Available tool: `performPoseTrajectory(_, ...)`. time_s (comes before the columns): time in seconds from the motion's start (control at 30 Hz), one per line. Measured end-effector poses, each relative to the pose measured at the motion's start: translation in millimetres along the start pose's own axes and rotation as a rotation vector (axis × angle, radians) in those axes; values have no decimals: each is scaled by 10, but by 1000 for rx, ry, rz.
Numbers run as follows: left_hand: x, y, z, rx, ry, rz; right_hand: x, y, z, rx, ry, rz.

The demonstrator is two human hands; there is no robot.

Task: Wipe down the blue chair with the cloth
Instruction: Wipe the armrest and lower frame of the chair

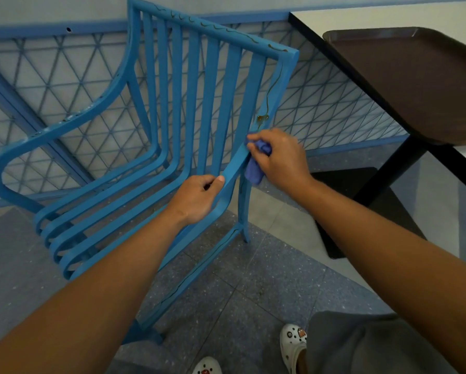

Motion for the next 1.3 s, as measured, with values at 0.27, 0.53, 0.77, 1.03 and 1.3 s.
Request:
performPoseTrajectory(0.27, -20, -32, -62, 91, -42, -4, -66, -25, 46, -73, 75, -85)
performPoseTrajectory(0.53, -26, -31, -61, 75, -37, -32, -4, 8, -37, -57, 21, -19)
performPoseTrajectory(0.77, -21, -3, -51, 56, -49, -21, -87, 4, 30, -172, 121, -128)
performPoseTrajectory(1.03, -23, 24, -4, 41, -54, -13, -321, -114, 320, -47, -95, -93)
performPoseTrajectory(1.3, -6, 31, -2, 58, -50, -44, 41, 61, -38, -158, 167, -88)
Point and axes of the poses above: each hand's wrist, its own z-axis towards the middle knuckle, its own x-axis out of the palm, y = z × x, the point moved 4 cm from there along z, towards the middle knuckle, and after that the axes turned 13 degrees about -x, right-handed, at the moved point
